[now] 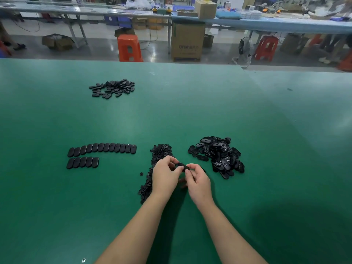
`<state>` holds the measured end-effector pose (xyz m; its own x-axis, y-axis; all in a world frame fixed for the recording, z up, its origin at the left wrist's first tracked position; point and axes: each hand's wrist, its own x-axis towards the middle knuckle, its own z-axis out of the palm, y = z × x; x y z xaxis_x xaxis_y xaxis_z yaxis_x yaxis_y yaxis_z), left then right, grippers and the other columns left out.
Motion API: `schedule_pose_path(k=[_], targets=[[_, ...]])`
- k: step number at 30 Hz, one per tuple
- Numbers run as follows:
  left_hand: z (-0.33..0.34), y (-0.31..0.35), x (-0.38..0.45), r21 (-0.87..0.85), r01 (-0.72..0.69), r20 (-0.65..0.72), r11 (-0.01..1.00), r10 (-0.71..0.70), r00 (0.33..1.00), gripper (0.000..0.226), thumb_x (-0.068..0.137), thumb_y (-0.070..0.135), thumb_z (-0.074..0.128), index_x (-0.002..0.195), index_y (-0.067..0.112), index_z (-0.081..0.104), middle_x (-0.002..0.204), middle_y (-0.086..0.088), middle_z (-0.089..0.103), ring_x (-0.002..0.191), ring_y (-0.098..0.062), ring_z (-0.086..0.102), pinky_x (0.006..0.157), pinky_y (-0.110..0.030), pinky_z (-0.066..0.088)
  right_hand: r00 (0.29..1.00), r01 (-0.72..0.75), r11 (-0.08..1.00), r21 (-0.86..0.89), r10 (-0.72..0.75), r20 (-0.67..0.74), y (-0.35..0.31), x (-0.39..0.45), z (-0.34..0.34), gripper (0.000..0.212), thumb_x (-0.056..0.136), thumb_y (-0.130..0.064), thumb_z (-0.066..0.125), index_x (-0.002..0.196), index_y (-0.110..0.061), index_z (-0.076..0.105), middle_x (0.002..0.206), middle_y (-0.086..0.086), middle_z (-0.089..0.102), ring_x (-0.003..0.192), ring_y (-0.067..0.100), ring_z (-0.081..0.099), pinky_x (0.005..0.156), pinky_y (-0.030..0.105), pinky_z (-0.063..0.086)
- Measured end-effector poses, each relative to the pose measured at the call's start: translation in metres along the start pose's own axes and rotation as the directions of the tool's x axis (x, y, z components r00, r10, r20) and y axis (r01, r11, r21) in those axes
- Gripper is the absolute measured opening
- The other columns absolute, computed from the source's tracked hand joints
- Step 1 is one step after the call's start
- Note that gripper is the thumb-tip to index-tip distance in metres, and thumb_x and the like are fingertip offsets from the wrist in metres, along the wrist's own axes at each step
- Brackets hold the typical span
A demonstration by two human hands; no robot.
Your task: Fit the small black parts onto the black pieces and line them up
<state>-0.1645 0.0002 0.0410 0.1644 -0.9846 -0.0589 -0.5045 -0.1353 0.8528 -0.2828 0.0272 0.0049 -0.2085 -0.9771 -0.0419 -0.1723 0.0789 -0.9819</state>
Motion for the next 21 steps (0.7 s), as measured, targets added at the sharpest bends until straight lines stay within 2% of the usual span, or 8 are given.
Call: schedule_pose_path(k=[3, 6, 11, 14, 16, 18, 21], targets=[[0.002, 0.001, -0.003, 0.050, -0.052, -0.025, 0.997, 0.054, 0.998, 0.010, 0.085, 0.024, 0.074, 0.084, 0.027, 0.064, 0.082, 0.007, 0.063, 0.077, -0.007, 0.059, 0.069, -0.024, 0.047, 1.000, 0.007, 0.999, -0.032, -0.007, -0.014, -0.002, 0.000, 0.000, 0.020, 0.100, -0.012, 0.059, 0.098, -0.033, 0.060, 0.091, -0.007, 0.076, 0.079, -0.002, 0.069, 0.071, 0.011, 0.049], [0.004, 0.001, -0.005, 0.107, -0.091, -0.042, 0.990, 0.096, 0.995, 0.008, 0.088, 0.023, 0.070, 0.082, 0.025, 0.065, 0.085, 0.009, 0.059, 0.078, -0.001, 0.055, 0.065, -0.014, 0.038, 1.000, 0.013, 0.999, -0.040, -0.014, -0.013, -0.002, -0.001, -0.001, 0.019, 0.100, -0.014, 0.059, 0.100, -0.033, 0.060, 0.090, -0.009, 0.076, 0.080, -0.001, 0.069, 0.069, 0.010, 0.049], [0.004, 0.001, -0.003, 0.082, -0.073, 0.006, 0.994, 0.073, 0.997, 0.006, 0.091, 0.022, 0.068, 0.085, 0.021, 0.070, 0.087, 0.005, 0.066, 0.082, -0.010, 0.061, 0.074, -0.025, 0.048, 1.000, 0.021, 0.998, -0.053, -0.022, -0.015, -0.003, -0.001, -0.002, 0.018, 0.100, -0.014, 0.060, 0.100, -0.032, 0.060, 0.090, -0.010, 0.076, 0.083, -0.003, 0.069, 0.069, 0.009, 0.049], [0.004, 0.001, -0.004, 0.112, -0.113, 0.003, 0.987, 0.114, 0.993, 0.007, 0.094, 0.021, 0.064, 0.091, 0.019, 0.071, 0.091, 0.007, 0.064, 0.083, -0.008, 0.059, 0.073, -0.019, 0.044, 1.000, 0.016, 0.999, -0.039, -0.017, -0.020, -0.003, -0.001, -0.002, 0.017, 0.100, -0.013, 0.060, 0.101, -0.031, 0.060, 0.094, -0.009, 0.076, 0.086, -0.003, 0.069, 0.071, 0.009, 0.048], [0.005, 0.000, -0.009, 0.194, -0.181, -0.030, 0.964, 0.191, 0.981, 0.010, 0.096, 0.021, 0.062, 0.096, 0.019, 0.072, 0.095, 0.008, 0.062, 0.081, -0.009, 0.058, 0.069, -0.020, 0.043, 1.000, 0.011, 1.000, -0.020, -0.011, -0.022, -0.003, -0.001, -0.002, 0.017, 0.100, -0.013, 0.060, 0.102, -0.029, 0.061, 0.097, -0.007, 0.076, 0.090, -0.001, 0.070, 0.074, 0.011, 0.050], [0.006, -0.001, -0.014, 0.299, -0.236, -0.059, 0.925, 0.265, 0.962, 0.012, 0.096, 0.024, 0.061, 0.097, 0.020, 0.072, 0.096, 0.009, 0.062, 0.077, -0.012, 0.060, 0.066, -0.029, 0.047, 1.000, 0.007, 1.000, -0.017, -0.007, -0.022, -0.002, 0.000, -0.002, 0.014, 0.099, -0.012, 0.061, 0.103, -0.026, 0.062, 0.098, -0.006, 0.076, 0.091, 0.003, 0.071, 0.079, 0.018, 0.055], [0.004, -0.001, -0.016, 0.304, -0.226, -0.078, 0.926, 0.261, 0.962, 0.010, 0.094, 0.026, 0.064, 0.095, 0.021, 0.073, 0.097, 0.011, 0.060, 0.079, -0.011, 0.060, 0.064, -0.029, 0.049, 1.000, 0.014, 1.000, -0.023, -0.014, -0.015, 0.001, 0.002, -0.001, 0.014, 0.100, -0.011, 0.060, 0.102, -0.025, 0.063, 0.098, -0.005, 0.076, 0.091, 0.007, 0.071, 0.083, 0.026, 0.057]])
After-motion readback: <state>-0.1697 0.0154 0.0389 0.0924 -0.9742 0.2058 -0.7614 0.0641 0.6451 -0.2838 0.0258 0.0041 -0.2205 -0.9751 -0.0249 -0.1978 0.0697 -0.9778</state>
